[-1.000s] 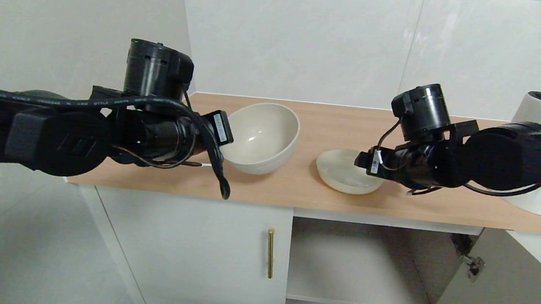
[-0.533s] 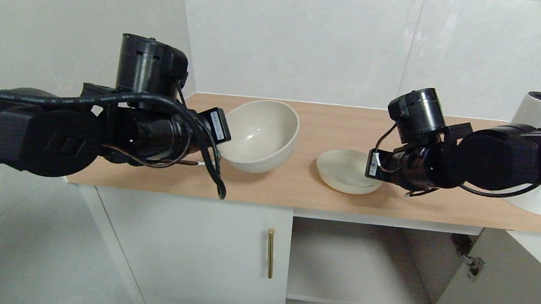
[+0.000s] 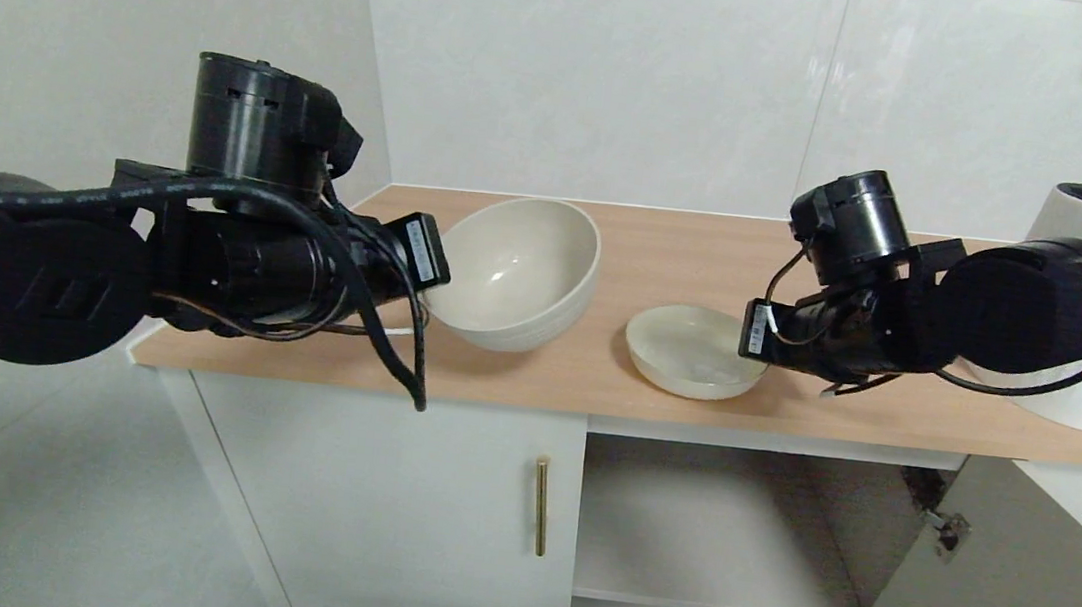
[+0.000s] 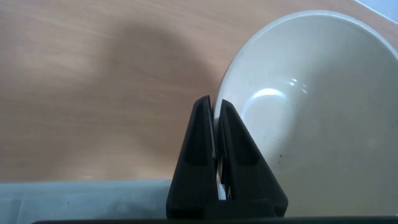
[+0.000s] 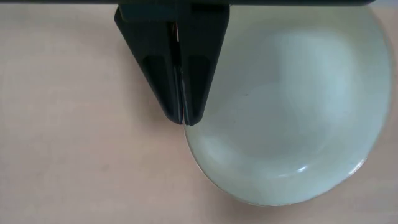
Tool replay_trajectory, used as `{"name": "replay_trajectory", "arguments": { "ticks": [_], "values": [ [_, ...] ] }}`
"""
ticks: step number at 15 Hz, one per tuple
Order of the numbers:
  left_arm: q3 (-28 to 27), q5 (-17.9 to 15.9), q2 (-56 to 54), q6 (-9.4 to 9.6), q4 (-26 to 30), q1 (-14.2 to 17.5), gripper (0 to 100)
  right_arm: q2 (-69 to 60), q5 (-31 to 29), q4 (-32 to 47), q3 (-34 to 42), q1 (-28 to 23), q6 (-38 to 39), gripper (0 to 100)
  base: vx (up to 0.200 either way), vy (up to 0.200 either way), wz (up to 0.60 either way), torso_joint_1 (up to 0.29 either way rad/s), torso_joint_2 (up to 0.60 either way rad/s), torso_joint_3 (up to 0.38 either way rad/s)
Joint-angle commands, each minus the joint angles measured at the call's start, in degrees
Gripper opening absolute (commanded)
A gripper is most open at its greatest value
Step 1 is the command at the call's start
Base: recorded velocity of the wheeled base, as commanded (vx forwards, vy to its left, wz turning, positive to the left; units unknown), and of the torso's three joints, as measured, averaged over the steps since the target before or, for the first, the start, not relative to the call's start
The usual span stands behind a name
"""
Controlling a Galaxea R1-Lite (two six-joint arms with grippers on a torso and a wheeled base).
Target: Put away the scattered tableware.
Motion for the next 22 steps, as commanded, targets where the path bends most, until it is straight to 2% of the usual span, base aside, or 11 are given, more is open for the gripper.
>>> {"name": "replay_trajectory", "arguments": {
  "ticks": [1, 3, 4, 8, 11, 13, 16, 22],
  "values": [
    [4.43, -3.17, -5.47, 0.85, 0.03, 0.03, 0, -7.94, 7.66, 5.13, 0.39, 0.02, 3.57, 0, 0.000, 0.000, 0.00, 0.000, 0.00, 0.000],
    [9.17, -9.49, -10.83, 3.40, -0.05, 0.47, 0, -14.44, 14.69, 10.06, 1.80, 0.02, 4.36, 0, 0.000, 0.000, 0.00, 0.000, 0.00, 0.000],
    [10.67, -10.90, -12.59, 4.10, -0.05, 0.73, 0, -16.29, 15.13, 10.23, 2.85, 0.02, 4.36, 0, 0.000, 0.000, 0.00, 0.000, 0.00, 0.000],
    [15.94, -11.52, -17.68, 5.24, -0.05, 0.73, 0, -19.54, 15.13, 9.62, 12.52, 0.02, 3.48, 0, 0.000, 0.000, 0.00, 0.000, 0.00, 0.000],
    [17.70, -11.78, -18.39, 6.56, -0.05, 0.64, 0, -21.47, 15.04, 9.62, 16.12, -0.07, 2.87, 0, 0.000, 0.000, 0.00, 0.000, 0.00, 0.000],
    [17.96, -13.19, -17.77, 6.65, 0.03, 0.55, 0, -22.27, 14.95, 9.62, 18.58, -0.07, 1.90, 0, 0.000, 0.000, 0.00, 0.000, 0.00, 0.000],
    [18.05, -13.45, -17.51, 6.65, 0.03, 0.47, 0, -21.83, 14.95, 9.62, 18.76, 0.02, 1.11, 0, -0.200, 0.000, 0.00, 0.009, 0.00, -0.001],
    [18.40, -13.54, -16.98, 7.18, 0.12, 0.03, 0, -21.56, 14.95, 9.53, 19.11, -0.07, 0.85, 0, 0.000, 0.000, 0.00, 0.000, 0.00, 0.000]
  ]
}}
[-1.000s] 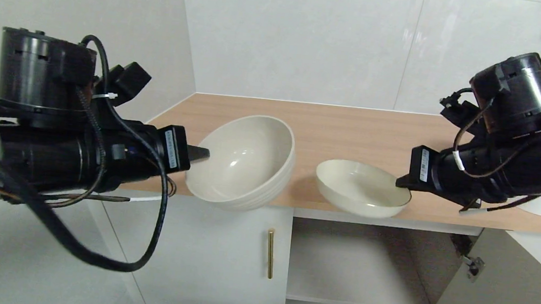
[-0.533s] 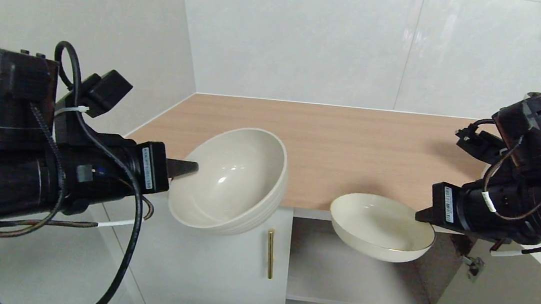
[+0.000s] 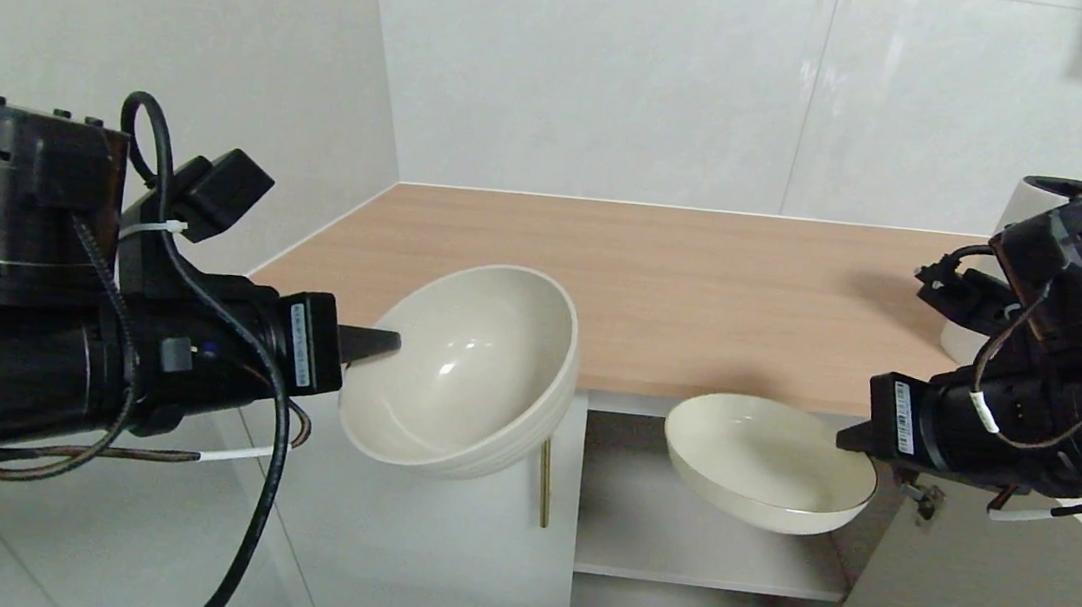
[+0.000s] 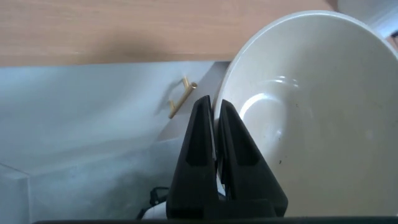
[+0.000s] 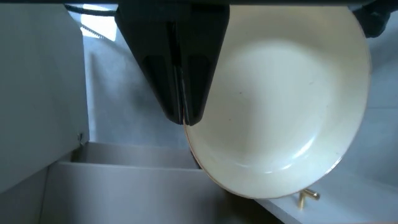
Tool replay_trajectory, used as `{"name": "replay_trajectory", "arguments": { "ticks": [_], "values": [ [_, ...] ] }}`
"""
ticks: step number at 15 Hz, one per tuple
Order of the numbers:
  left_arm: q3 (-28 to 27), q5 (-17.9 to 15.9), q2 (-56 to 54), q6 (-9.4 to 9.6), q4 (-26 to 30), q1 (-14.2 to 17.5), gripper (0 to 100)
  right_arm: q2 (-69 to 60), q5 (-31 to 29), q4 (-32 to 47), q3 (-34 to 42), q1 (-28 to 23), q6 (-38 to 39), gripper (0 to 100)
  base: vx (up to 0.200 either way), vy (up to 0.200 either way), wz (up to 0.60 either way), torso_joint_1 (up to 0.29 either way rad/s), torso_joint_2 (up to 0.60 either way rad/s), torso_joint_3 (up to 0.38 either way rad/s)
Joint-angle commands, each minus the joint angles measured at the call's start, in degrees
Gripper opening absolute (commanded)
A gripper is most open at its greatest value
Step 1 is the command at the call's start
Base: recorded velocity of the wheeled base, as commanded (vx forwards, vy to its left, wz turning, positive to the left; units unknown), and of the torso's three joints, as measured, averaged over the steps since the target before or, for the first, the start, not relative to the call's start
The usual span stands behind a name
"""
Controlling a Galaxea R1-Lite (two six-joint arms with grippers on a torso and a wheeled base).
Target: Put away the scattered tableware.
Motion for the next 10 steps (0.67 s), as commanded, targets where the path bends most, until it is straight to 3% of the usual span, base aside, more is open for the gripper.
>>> {"name": "replay_trajectory", "arguments": {
  "ticks": [1, 2, 3, 10],
  "values": [
    [0.46, -0.02, 0.36, 0.66, 0.11, -0.08, 0, 0.55, 0.01, 0.03, 0.12, 0.02, -0.02, 0, 0.000, 0.000, 0.00, 0.000, 0.00, 0.000],
    [0.46, -0.02, 0.36, 0.66, 0.11, -0.08, 0, 0.55, 0.01, 0.03, 0.12, 0.02, -0.02, 0, 0.000, 0.000, 0.00, 0.000, 0.00, 0.000],
    [1.34, -1.07, 0.36, 2.85, 0.29, -0.08, 0, 0.73, 0.01, -0.05, 0.65, 0.11, -0.37, 0, 0.000, 0.000, 0.00, -0.066, 0.18, 0.110],
    [1.34, -2.30, 0.97, 2.85, 0.20, -0.08, 0, 1.34, 0.01, -2.16, 2.49, 0.11, -1.69, 0, 0.000, 0.000, 0.00, -0.149, 0.42, 0.259]
  ]
}}
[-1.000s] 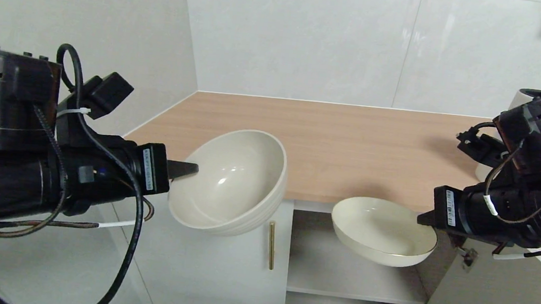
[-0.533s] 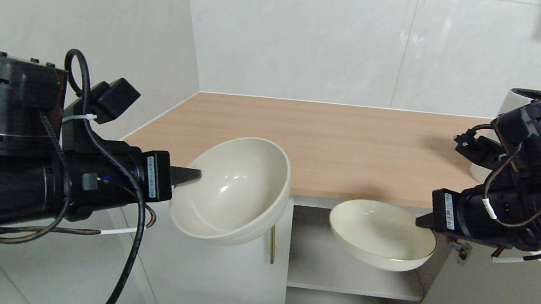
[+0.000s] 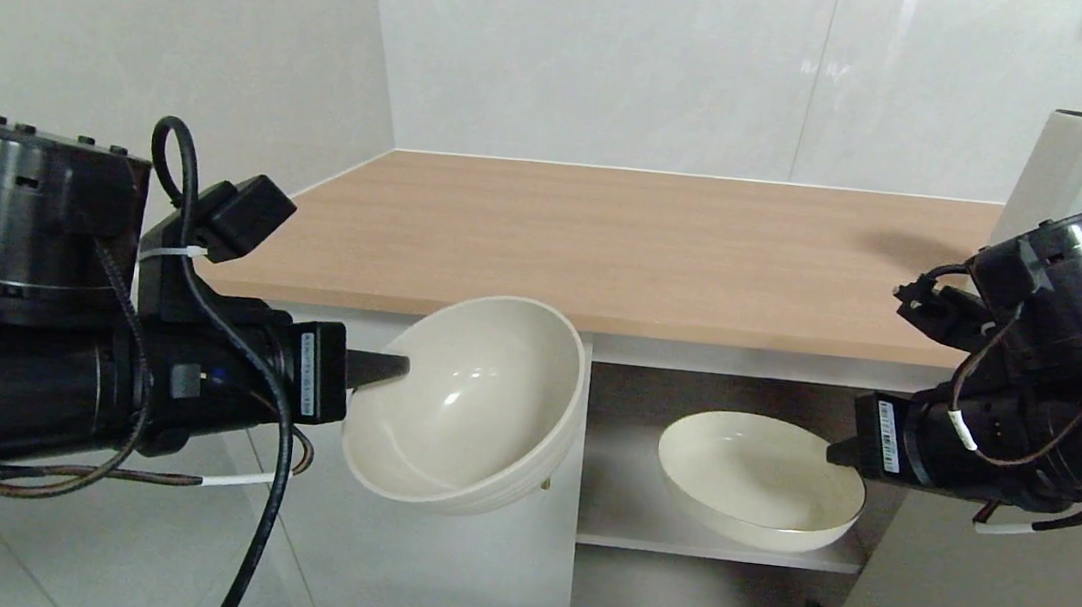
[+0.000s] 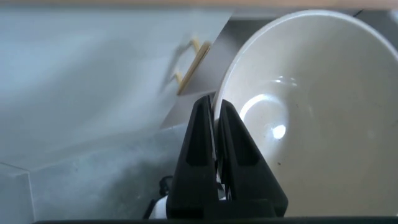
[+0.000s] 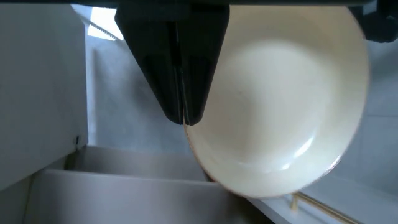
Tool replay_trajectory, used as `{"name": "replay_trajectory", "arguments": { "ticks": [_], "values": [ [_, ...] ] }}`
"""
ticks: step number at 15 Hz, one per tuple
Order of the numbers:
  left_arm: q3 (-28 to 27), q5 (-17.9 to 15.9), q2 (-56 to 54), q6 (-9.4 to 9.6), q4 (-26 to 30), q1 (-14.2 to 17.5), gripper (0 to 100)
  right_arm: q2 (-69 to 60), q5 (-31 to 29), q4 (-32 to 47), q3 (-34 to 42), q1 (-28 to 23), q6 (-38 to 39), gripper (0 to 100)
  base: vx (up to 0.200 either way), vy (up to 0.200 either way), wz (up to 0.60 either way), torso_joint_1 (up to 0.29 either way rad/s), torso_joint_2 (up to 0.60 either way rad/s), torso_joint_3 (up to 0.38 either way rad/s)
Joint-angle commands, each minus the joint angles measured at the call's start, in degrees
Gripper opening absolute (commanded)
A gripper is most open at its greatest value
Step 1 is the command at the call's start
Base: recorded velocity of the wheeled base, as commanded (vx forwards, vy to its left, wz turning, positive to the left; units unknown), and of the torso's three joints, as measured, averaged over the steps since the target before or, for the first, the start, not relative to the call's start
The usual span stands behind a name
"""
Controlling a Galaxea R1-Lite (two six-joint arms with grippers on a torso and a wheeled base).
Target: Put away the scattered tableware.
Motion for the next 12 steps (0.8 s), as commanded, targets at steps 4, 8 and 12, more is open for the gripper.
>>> {"name": "replay_trajectory", "arguments": {
  "ticks": [4, 8, 12],
  "values": [
    [0.01, -0.01, 1.21, -0.04, -0.04, 0.03, 0, 0.98, 0.10, -0.47, 0.73, 0.04, -1.05, 0, 0.000, 0.000, 0.00, -0.128, 0.45, 0.315],
    [0.01, -0.01, 1.30, -0.04, -0.13, 0.03, 0, 1.16, 0.10, -2.05, 1.96, 0.31, -1.23, 0, 0.000, 0.000, 0.00, -0.036, 0.15, 0.099],
    [0.01, -0.01, 1.74, -0.04, -0.04, 0.03, 0, 1.42, 0.62, -3.54, 6.18, 2.77, -8.17, 0, 0.000, 0.000, 0.00, 0.000, 0.00, 0.000]
  ]
}}
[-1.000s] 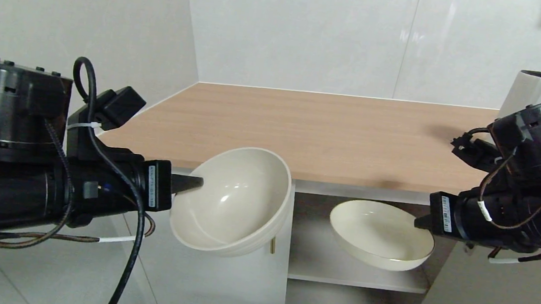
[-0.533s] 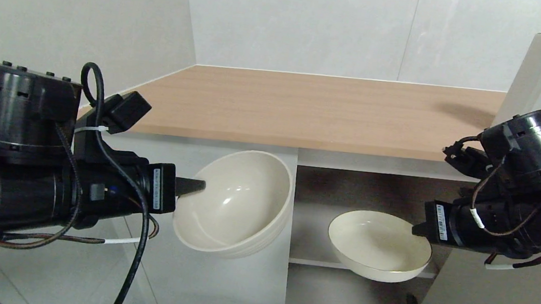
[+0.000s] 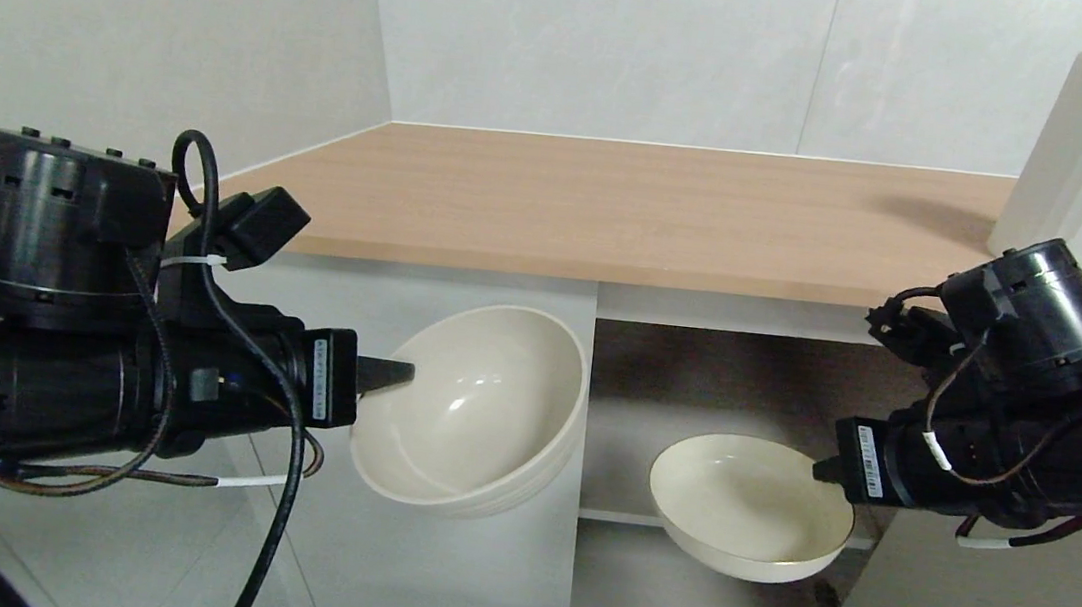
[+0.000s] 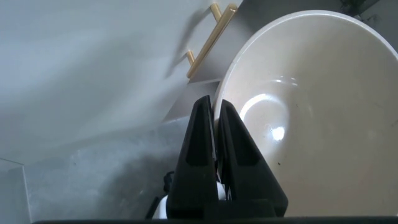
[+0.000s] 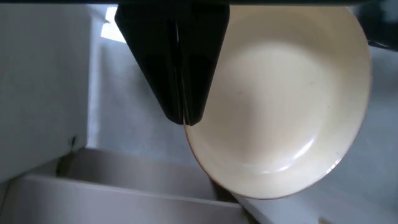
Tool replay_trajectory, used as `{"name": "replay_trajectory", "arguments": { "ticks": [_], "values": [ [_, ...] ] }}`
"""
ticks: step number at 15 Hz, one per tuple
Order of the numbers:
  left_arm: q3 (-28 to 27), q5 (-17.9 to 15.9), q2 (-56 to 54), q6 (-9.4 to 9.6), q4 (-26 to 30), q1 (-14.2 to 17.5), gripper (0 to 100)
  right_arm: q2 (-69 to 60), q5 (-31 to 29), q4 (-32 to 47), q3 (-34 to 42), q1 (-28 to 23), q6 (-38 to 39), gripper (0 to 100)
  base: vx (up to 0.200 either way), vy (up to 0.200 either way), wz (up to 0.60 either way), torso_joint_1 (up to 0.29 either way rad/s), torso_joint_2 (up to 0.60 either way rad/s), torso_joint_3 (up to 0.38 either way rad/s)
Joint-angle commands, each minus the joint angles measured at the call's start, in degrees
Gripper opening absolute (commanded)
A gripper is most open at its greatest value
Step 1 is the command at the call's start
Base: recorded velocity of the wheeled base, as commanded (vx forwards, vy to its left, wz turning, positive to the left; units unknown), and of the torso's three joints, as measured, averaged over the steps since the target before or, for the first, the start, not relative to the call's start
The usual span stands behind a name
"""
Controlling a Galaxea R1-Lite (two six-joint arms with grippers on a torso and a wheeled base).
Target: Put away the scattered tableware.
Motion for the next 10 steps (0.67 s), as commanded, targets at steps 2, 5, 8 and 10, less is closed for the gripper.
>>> {"name": "replay_trajectory", "arguments": {
  "ticks": [2, 5, 8, 10],
  "values": [
    [0.09, -0.07, 0.43, 0.05, -0.02, -0.02, 0, 2.54, 0.02, -6.93, 8.28, 3.75, -6.29, 0, 0.000, 0.000, 0.00, 0.000, 0.00, 0.000],
    [0.45, -0.16, 0.60, 0.31, -0.02, -0.64, 0, 8.51, 0.02, -11.76, 11.18, 4.72, -6.64, 0, 0.000, 0.000, 0.00, 0.000, 0.00, 0.000],
    [0.97, -0.16, 0.69, 1.28, -0.11, -0.81, 0, 13.35, -0.15, -12.11, 11.36, 6.22, -6.56, 0, 0.000, 0.000, 0.00, 0.000, 0.00, 0.000],
    [0.97, -0.16, 0.69, 1.28, -0.11, -0.81, 0, 17.92, -0.42, -17.83, 11.36, 5.86, -5.94, 0, 0.000, 0.000, 0.00, 0.000, 0.00, 0.000]
  ]
}}
